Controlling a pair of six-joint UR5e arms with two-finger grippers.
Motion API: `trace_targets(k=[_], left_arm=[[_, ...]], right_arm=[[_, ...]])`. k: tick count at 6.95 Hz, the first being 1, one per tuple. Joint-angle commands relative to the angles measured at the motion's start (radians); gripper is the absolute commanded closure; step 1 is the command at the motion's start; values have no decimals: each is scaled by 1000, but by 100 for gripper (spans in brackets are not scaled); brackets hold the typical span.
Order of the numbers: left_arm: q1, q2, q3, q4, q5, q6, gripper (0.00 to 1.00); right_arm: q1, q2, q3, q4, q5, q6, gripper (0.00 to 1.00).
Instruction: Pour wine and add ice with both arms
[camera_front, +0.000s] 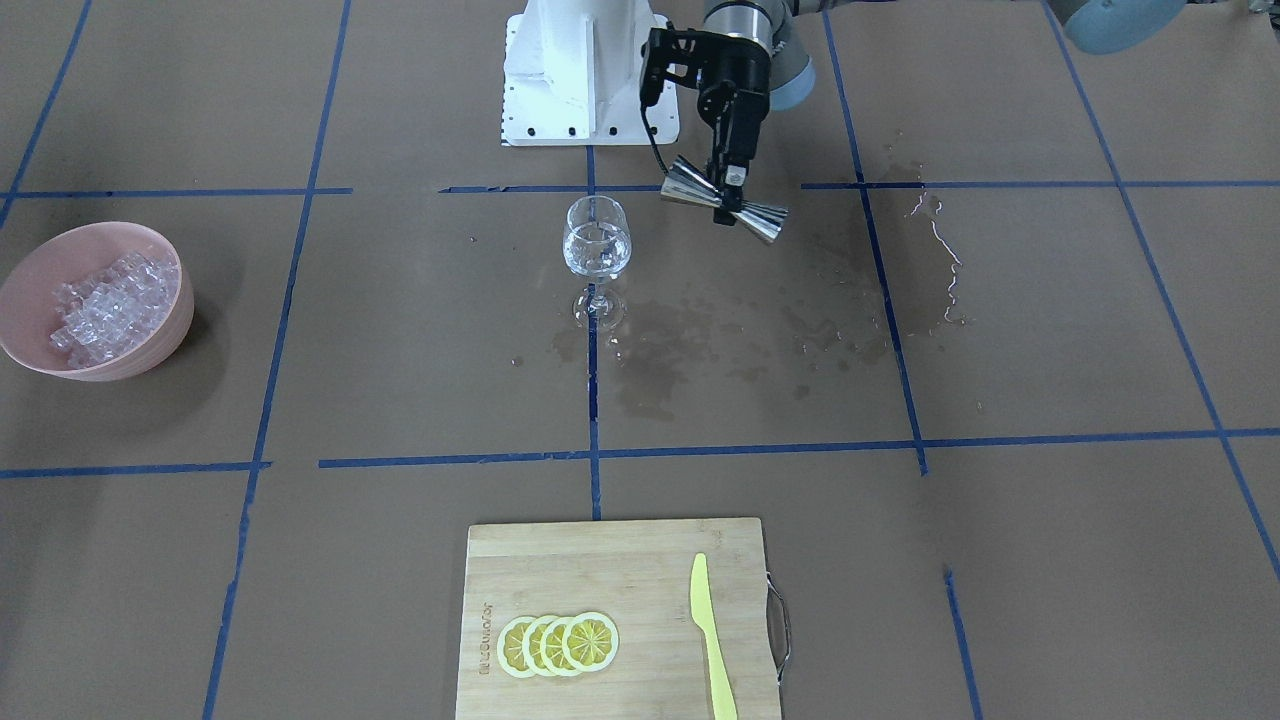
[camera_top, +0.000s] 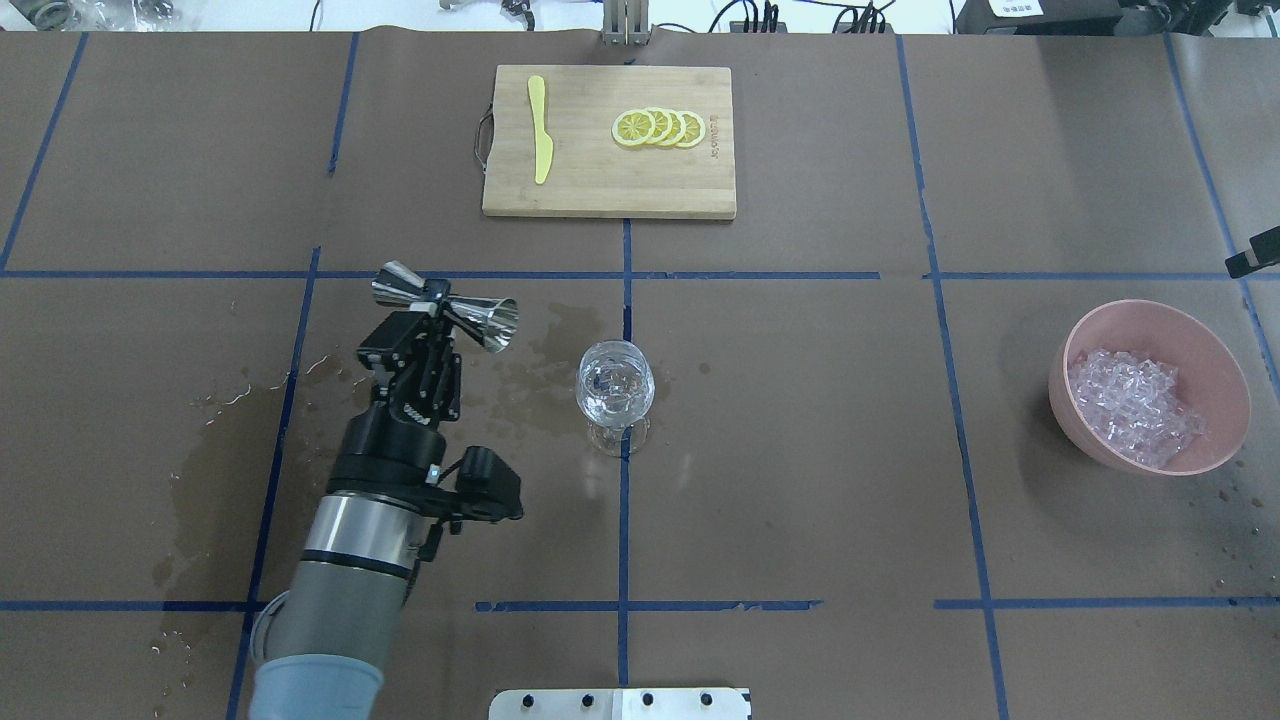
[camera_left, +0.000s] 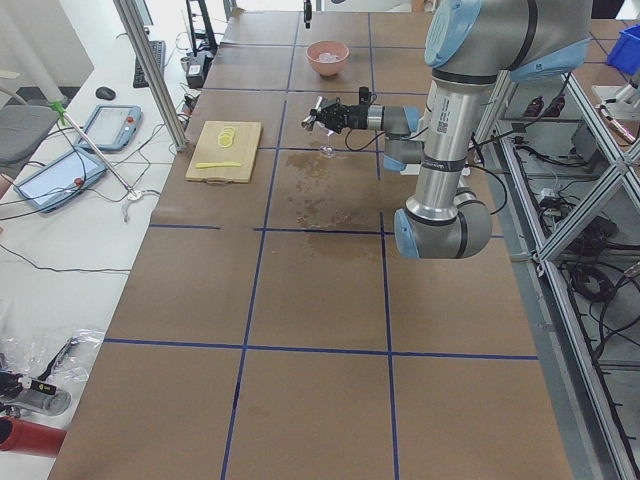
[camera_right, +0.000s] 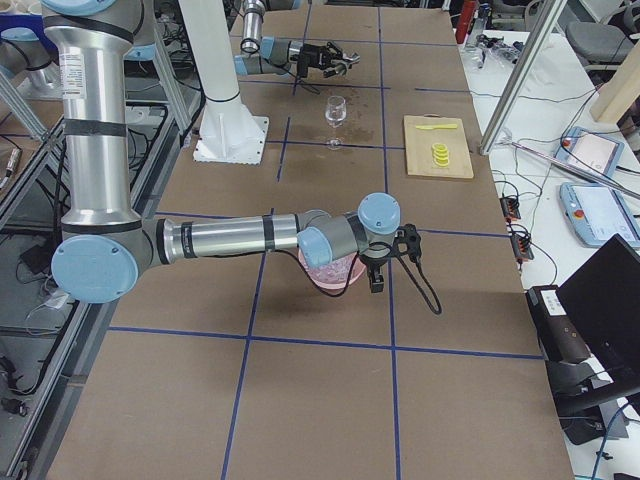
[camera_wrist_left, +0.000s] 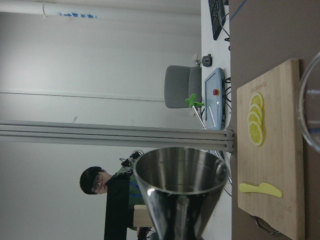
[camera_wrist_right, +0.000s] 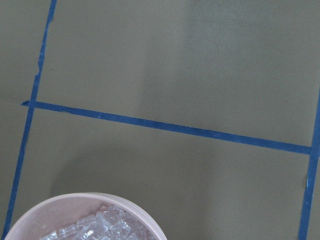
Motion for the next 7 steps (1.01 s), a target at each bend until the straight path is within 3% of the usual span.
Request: trace_targets(k=[1,4,6,7], left_arm=[[-15,190,0,-202,-20,-2,100],[-42,462,9,-339,-21,18,100],[-42,480,63,-495,-21,-49,100],[-35,469,104,-502,-32,-291,100]], right_arm=[[3,3,30,2,-3,-1,0],[3,-12,89,2,-42,9,0],[3,-12,95,2,-42,9,0],[3,-12,96,2,-43,9,0]])
